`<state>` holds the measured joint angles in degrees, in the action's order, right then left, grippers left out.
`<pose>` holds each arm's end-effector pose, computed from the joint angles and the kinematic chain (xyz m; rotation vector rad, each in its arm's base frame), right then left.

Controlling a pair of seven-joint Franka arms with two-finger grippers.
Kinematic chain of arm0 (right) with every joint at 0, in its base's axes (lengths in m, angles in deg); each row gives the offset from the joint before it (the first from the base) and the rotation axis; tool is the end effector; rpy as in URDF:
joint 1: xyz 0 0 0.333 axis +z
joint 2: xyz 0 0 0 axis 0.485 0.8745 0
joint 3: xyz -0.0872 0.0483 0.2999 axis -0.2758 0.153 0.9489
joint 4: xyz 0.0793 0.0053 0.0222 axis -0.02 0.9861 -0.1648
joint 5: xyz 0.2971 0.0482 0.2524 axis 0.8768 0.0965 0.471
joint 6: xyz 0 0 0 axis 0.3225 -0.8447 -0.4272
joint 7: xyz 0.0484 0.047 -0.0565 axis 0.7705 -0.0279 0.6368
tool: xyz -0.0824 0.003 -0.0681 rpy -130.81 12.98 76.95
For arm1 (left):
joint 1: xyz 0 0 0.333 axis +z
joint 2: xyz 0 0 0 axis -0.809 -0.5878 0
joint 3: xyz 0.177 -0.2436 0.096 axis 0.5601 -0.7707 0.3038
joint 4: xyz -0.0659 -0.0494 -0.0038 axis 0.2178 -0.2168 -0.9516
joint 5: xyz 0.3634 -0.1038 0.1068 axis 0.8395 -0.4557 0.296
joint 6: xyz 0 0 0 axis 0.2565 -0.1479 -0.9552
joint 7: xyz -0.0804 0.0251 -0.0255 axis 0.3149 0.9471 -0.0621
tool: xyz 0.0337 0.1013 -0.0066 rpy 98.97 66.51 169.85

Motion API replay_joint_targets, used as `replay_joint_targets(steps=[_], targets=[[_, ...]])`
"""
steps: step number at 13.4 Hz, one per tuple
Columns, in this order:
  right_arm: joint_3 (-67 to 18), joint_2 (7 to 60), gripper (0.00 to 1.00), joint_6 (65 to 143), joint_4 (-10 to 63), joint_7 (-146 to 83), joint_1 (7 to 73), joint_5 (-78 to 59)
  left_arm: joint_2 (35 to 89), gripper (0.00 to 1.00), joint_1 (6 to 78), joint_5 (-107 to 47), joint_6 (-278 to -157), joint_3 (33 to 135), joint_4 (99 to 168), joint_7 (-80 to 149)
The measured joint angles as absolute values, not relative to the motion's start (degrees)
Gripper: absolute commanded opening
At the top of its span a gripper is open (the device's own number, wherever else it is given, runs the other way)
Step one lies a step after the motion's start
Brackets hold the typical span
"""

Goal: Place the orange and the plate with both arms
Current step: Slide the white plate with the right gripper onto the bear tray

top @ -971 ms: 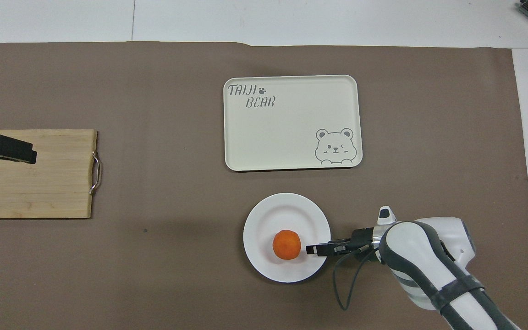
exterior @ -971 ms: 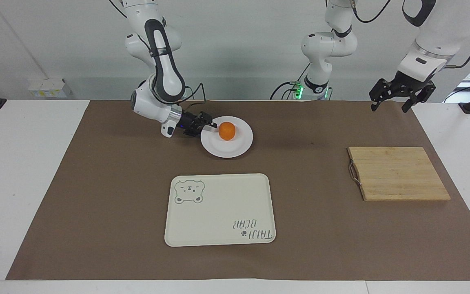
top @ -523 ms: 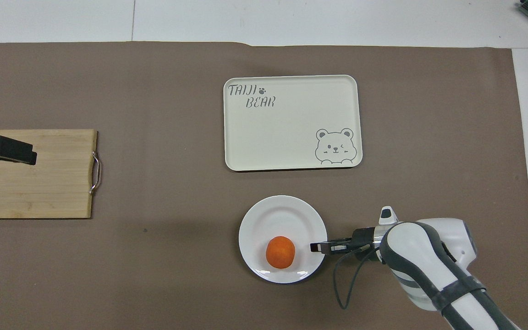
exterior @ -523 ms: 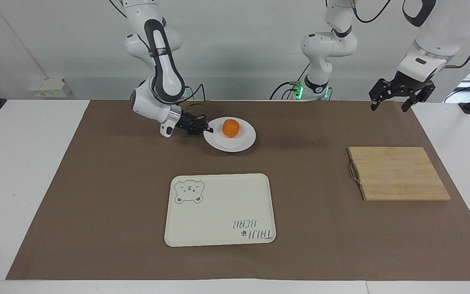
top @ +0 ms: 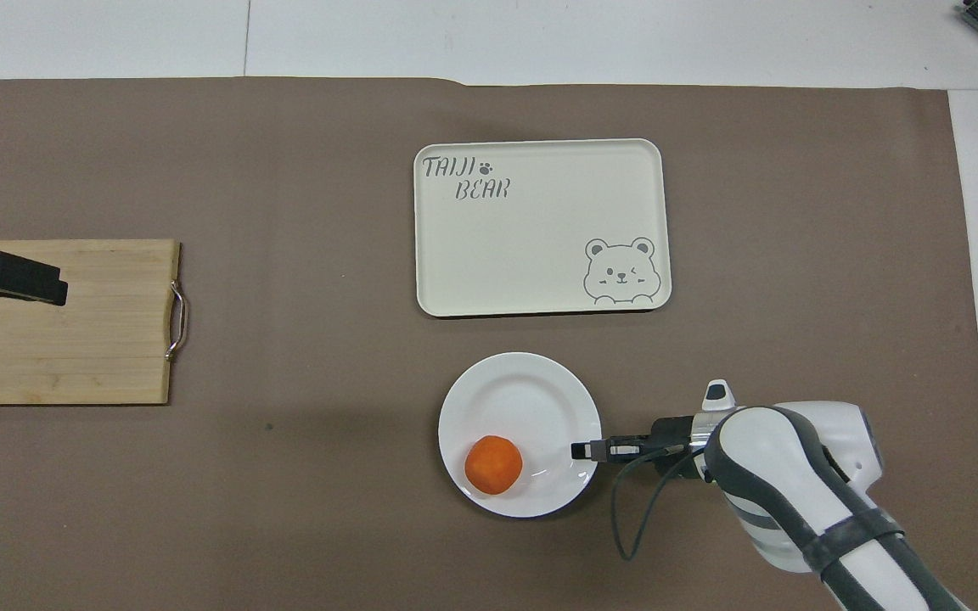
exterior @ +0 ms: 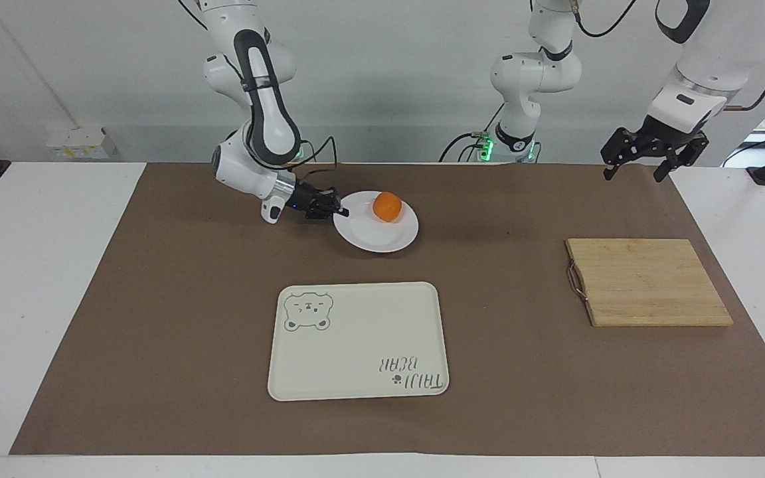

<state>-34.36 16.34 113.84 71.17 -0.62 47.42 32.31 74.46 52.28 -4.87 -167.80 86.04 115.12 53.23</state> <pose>0.3952 0.1415 0.2598 -2.2660 0.0437 0.1284 0.5394 -0.0280 0.6361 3.1317 -0.1701 -0.0044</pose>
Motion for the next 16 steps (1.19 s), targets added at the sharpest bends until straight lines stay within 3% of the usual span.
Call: replay_joint_targets(steps=[9,16], targets=[[-34.39,18.69,0.0,108.53,65.35,-3.16,47.03,38.61,74.46,1.0,52.28,-4.87,-167.8,86.04,115.12,53.23],[-34.9,25.48,0.0,108.89,53.84,-10.16,45.29,38.94,74.46,1.0,52.28,-4.87,-167.8,86.04,115.12,53.23]])
